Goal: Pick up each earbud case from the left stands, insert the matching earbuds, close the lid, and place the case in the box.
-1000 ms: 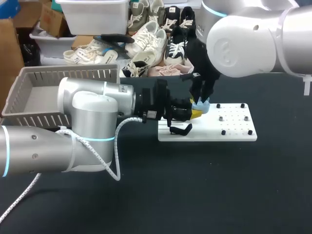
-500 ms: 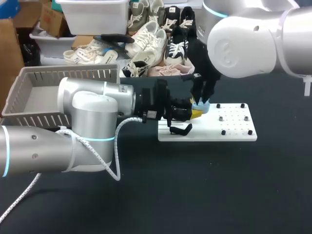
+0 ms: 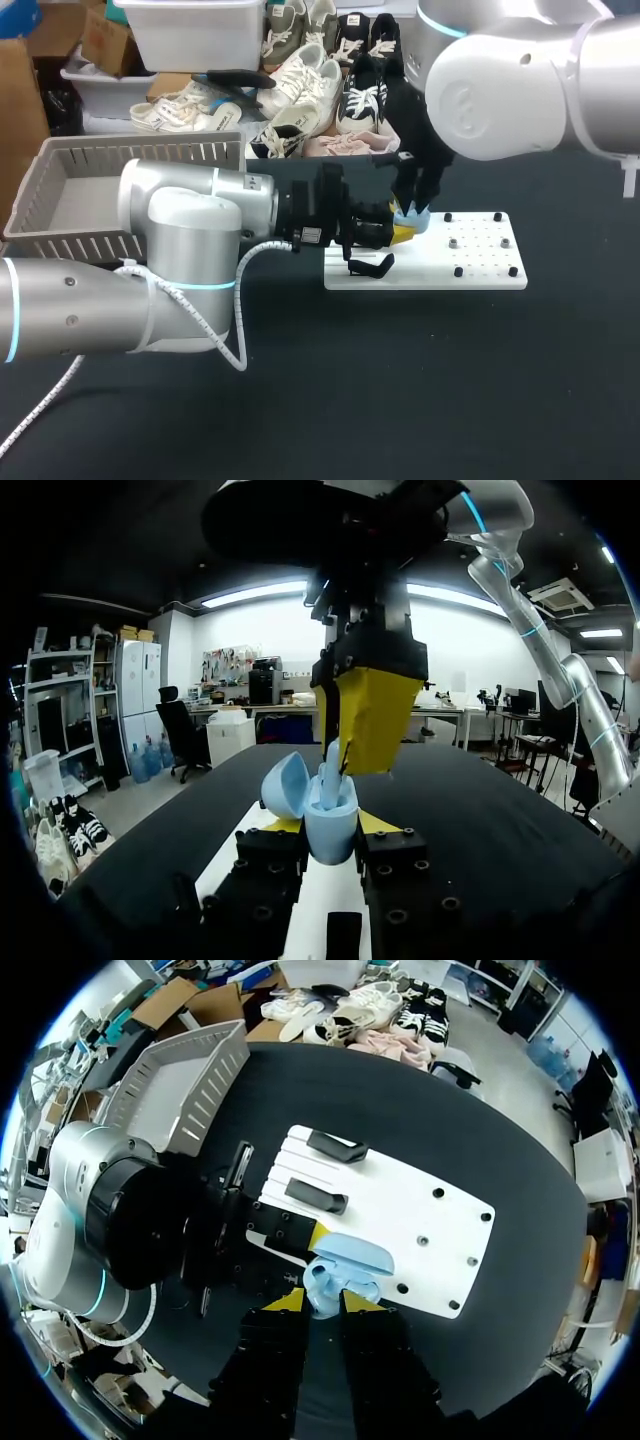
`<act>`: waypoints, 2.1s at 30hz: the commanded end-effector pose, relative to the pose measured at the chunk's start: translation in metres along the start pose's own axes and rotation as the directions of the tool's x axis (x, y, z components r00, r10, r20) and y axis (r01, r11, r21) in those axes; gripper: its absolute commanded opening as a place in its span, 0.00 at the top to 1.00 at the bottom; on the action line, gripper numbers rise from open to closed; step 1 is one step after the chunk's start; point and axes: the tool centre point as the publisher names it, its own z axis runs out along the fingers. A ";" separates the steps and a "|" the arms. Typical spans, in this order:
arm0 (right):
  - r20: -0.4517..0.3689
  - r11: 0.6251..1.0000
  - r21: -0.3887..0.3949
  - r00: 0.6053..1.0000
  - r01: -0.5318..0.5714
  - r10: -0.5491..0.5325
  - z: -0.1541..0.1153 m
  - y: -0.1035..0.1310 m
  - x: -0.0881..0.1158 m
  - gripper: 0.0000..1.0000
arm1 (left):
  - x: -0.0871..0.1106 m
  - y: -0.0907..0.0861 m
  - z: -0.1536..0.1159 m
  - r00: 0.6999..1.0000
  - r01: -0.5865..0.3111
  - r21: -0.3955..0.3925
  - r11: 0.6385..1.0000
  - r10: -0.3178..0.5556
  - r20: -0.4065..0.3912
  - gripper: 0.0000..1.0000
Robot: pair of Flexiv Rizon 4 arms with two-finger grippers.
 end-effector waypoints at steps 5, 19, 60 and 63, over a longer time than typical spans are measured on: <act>0.004 1.000 0.003 1.000 0.000 0.000 -0.003 0.000 0.001 1.00 | 0.000 0.000 0.000 1.000 -0.001 -0.001 1.000 0.001 0.004 1.00; 0.010 1.000 0.003 1.000 0.005 -0.005 -0.004 0.002 -0.001 1.00 | 0.000 0.000 0.000 1.000 -0.001 -0.001 1.000 0.001 0.004 1.00; -0.015 1.000 -0.002 1.000 0.010 -0.010 0.007 0.003 -0.006 1.00 | 0.000 0.000 0.000 1.000 -0.001 -0.001 1.000 0.001 0.004 1.00; -0.017 1.000 0.001 1.000 0.011 -0.011 0.007 0.003 -0.006 1.00 | 0.000 0.000 0.000 1.000 -0.001 -0.001 1.000 0.001 0.004 1.00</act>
